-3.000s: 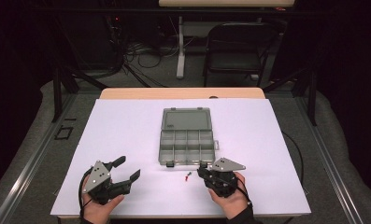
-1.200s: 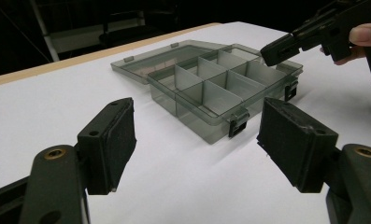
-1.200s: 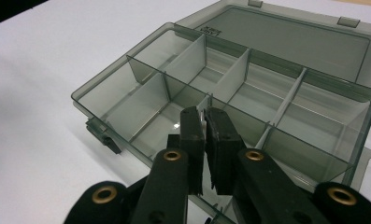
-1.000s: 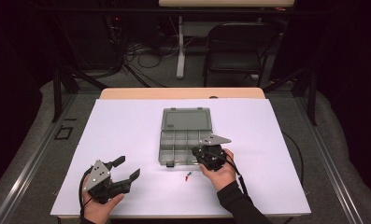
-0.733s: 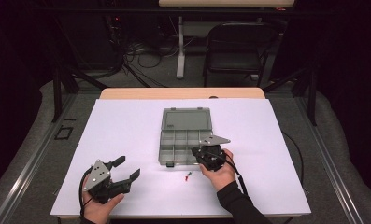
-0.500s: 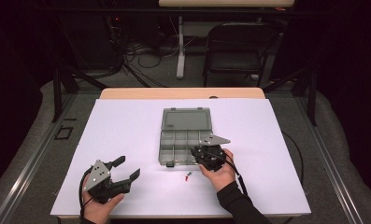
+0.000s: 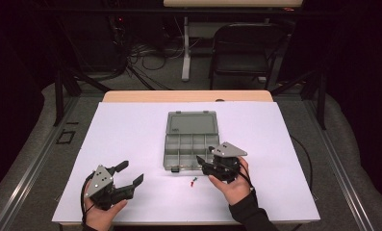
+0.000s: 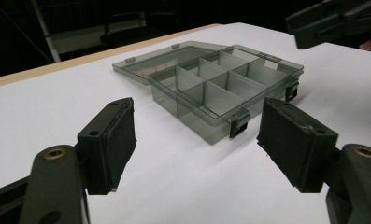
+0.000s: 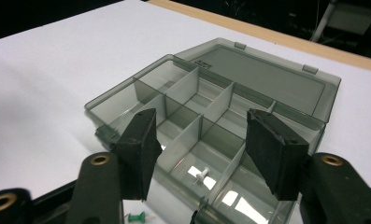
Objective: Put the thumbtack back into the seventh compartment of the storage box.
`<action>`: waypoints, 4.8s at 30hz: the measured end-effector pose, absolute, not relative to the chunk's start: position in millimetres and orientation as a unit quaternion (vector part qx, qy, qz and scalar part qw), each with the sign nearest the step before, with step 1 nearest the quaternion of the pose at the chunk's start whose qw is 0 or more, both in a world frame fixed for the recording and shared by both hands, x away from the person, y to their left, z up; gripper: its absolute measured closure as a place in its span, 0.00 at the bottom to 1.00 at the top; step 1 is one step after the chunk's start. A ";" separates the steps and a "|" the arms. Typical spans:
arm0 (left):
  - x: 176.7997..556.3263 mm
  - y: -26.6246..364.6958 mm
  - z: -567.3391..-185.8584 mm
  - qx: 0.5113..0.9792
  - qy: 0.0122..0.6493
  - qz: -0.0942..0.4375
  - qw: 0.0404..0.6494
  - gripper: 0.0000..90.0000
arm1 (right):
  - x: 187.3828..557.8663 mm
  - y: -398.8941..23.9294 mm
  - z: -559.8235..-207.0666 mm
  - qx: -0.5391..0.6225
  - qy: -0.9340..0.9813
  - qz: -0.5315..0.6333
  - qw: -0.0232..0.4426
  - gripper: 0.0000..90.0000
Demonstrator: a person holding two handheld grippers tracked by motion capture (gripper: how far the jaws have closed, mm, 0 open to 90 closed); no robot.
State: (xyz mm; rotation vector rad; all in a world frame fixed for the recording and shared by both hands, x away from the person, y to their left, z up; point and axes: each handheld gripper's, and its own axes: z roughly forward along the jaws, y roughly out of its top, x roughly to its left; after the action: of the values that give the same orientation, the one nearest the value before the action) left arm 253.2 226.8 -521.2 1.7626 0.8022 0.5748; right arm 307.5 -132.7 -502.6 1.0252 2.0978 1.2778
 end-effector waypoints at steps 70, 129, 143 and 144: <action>254.3 226.3 -522.0 0.742 0.333 0.235 0.532 0.30 | 280.4 -91.9 -567.9 0.364 0.830 0.396 0.148 0.95; 254.8 227.6 -521.5 0.740 0.342 0.231 0.531 0.31 | 284.6 -142.0 -518.4 0.391 0.760 0.494 0.162 0.95; 255.0 227.1 -521.7 0.741 0.341 0.230 0.531 0.31 | 289.9 -155.6 -512.3 0.404 0.749 0.496 0.174 0.95; 254.9 227.0 -521.7 0.741 0.341 0.230 0.531 0.31 | 290.1 -155.6 -512.0 0.404 0.749 0.496 0.174 0.95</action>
State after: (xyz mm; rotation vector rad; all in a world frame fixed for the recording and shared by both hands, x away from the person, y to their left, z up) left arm 254.9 227.0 -521.7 1.7677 0.8143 0.5484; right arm 290.1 -155.6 -512.0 1.1443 2.1224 1.4055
